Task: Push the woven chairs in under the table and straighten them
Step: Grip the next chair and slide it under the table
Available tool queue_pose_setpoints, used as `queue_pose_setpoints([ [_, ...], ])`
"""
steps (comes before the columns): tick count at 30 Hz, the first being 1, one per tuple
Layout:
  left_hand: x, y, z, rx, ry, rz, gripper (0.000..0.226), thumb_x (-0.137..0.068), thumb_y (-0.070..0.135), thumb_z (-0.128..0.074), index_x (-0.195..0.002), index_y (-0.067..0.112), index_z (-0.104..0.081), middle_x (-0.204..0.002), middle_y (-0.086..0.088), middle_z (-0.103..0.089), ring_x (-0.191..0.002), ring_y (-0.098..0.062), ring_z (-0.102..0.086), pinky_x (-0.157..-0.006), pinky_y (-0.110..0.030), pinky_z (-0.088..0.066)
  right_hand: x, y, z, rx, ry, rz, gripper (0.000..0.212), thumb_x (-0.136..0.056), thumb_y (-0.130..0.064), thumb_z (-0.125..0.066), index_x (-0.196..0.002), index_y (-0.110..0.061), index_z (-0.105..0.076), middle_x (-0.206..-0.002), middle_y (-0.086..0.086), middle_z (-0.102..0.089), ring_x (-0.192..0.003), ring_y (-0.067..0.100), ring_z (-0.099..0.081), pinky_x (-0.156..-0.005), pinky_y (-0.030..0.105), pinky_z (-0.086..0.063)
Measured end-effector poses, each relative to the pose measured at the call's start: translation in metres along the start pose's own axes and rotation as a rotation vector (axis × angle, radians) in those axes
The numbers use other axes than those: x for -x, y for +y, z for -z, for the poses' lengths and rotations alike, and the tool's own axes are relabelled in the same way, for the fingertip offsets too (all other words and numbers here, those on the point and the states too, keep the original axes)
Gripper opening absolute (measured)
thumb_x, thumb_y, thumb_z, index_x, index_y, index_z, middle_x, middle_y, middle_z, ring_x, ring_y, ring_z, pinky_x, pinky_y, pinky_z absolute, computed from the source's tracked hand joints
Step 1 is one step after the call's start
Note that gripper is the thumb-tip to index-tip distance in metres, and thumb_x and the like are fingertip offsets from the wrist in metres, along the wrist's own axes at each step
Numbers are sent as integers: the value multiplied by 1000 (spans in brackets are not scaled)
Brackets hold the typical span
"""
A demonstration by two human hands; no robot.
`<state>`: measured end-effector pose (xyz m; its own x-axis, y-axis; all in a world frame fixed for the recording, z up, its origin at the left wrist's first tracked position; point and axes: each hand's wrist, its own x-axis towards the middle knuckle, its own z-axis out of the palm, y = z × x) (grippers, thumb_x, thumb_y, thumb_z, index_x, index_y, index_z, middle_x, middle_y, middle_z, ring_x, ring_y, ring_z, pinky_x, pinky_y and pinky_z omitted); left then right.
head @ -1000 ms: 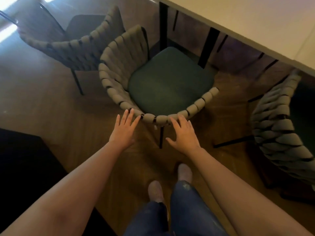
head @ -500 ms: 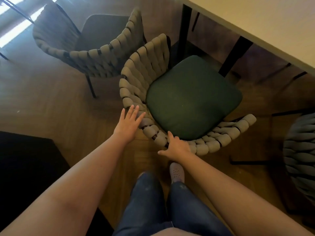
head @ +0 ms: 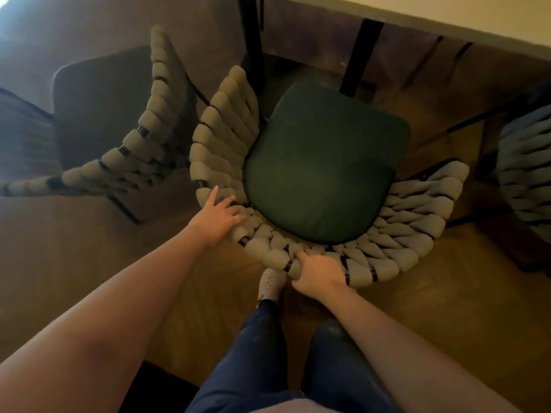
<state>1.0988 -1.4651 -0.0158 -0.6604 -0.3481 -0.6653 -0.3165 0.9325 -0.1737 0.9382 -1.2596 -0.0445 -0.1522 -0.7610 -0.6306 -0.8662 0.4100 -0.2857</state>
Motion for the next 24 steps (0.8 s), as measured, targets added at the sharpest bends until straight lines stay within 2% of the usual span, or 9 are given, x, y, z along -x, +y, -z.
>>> queue_pose_setpoints([
  [3, -13, -14, 9, -82, -93, -89, 65, -96, 18, -53, -151, 38, -23, -159, 2, -24, -149, -28, -8, -116, -63, 3, 4, 3, -3, -53, 53, 30, 54, -85, -43, -58, -135, -29, -43, -110, 1, -64, -100, 24, -62, -82, 35, -48],
  [5, -18, -15, 13, -124, -139, -133, 61, -97, 22, -51, -149, 41, -25, -158, 3, -27, -148, -26, -16, -115, -63, 1, 6, 2, -3, -84, 78, 25, 49, -84, -42, -59, -130, -29, -46, -105, 0, -65, -97, 23, -63, -80, 35, -49],
  [10, -29, -3, 26, -98, -167, -165, 50, -99, 25, -46, -146, 39, -34, -147, 4, -43, -138, -22, -36, -116, -61, -7, 11, 22, 5, -44, 95, -6, 52, -87, -42, -56, -134, -24, -45, -103, 0, -65, -94, 21, -62, -77, 32, -46],
  [13, -46, 11, 41, -51, -142, -185, 46, -97, 26, -49, -141, 38, -41, -134, 4, -54, -128, -21, -47, -115, -58, -14, 12, 48, 17, -26, 108, -49, 55, -87, -42, -57, -137, -24, -44, -105, 0, -66, -97, 22, -63, -82, 34, -48],
  [17, -67, 40, 50, 30, -88, -196, 34, -92, 25, -55, -125, 33, -57, -105, 5, -64, -105, -19, -59, -111, -55, -24, 16, 88, 29, 49, 124, -109, 70, -85, -46, -57, -147, -27, -32, -109, 0, -68, -98, 21, -64, -82, 34, -50],
  [21, -75, 65, 65, 68, -79, -212, 33, -91, 26, -58, -124, 30, -58, -109, 2, -63, -106, -21, -58, -107, -52, -26, 21, 119, 35, 90, 135, -134, 73, -86, -50, -56, -148, -30, -26, -105, -4, -68, -91, 16, -64, -78, 29, -50],
  [24, -78, 80, 79, 78, -109, -202, 34, -92, 22, -58, -125, 26, -57, -114, 0, -62, -110, -22, -56, -107, -52, -28, 22, 136, 40, 102, 113, -137, 53, -86, -45, -58, -135, -31, -44, -102, -6, -66, -91, 14, -62, -80, 28, -48],
])
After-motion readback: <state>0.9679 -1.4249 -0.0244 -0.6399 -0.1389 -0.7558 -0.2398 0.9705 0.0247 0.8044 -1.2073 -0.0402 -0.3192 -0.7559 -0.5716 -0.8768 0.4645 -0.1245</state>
